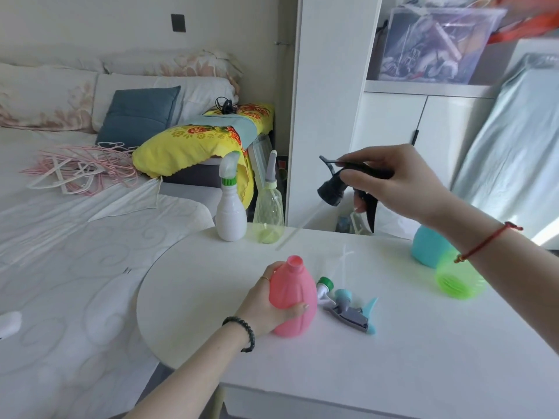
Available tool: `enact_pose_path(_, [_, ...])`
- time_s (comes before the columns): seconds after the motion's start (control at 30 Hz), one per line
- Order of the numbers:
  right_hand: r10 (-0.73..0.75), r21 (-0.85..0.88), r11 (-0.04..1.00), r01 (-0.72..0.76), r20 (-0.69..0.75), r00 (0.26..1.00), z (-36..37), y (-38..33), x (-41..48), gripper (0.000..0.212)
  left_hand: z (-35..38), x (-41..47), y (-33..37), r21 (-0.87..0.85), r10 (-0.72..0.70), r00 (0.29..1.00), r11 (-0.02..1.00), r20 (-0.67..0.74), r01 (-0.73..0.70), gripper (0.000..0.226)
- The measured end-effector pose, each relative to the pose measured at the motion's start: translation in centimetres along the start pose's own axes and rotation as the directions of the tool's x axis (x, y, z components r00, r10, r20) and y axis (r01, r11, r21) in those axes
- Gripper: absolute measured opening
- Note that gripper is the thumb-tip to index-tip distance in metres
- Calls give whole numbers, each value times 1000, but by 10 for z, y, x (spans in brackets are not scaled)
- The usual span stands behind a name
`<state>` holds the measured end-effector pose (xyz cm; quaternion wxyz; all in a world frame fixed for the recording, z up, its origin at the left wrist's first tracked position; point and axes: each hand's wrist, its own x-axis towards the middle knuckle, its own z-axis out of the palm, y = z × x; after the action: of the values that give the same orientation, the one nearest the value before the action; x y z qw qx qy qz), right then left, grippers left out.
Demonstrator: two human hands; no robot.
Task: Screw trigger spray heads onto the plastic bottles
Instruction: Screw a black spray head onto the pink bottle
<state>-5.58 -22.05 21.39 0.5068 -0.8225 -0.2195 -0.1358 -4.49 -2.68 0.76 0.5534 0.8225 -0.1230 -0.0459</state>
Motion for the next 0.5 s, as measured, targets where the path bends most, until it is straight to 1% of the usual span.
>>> enact_pose_path(0.13, [3, -95, 995, -7, -38, 999, -10, -1, -4, 10, 1, 0, 1, -11, -5, 1000, 1000, 4, 5, 67])
enact_pose_path(0.27, [3, -187, 982, -4, -3, 1000, -10, 3, 0, 11, 1, 1, 0, -12, -16, 1000, 1000, -1, 16, 67])
enact_pose_path(0.33, [2, -252, 968, 13, 58, 998, 4, 11, -1, 11, 1, 0, 1, -13, -4, 1000, 1000, 2, 4, 68])
enact_pose_path(0.4, [1, -304, 951, 47, 157, 988, 23, 23, -3, 13, 1, -1, 2, -9, -1, 1000, 1000, 2, 1, 69])
enact_pose_path(0.5, [37, -431, 895, 115, 329, 944, 50, 41, -3, 19, 1, -2, 3, 1, -3, 1000, 1000, -4, 3, 71])
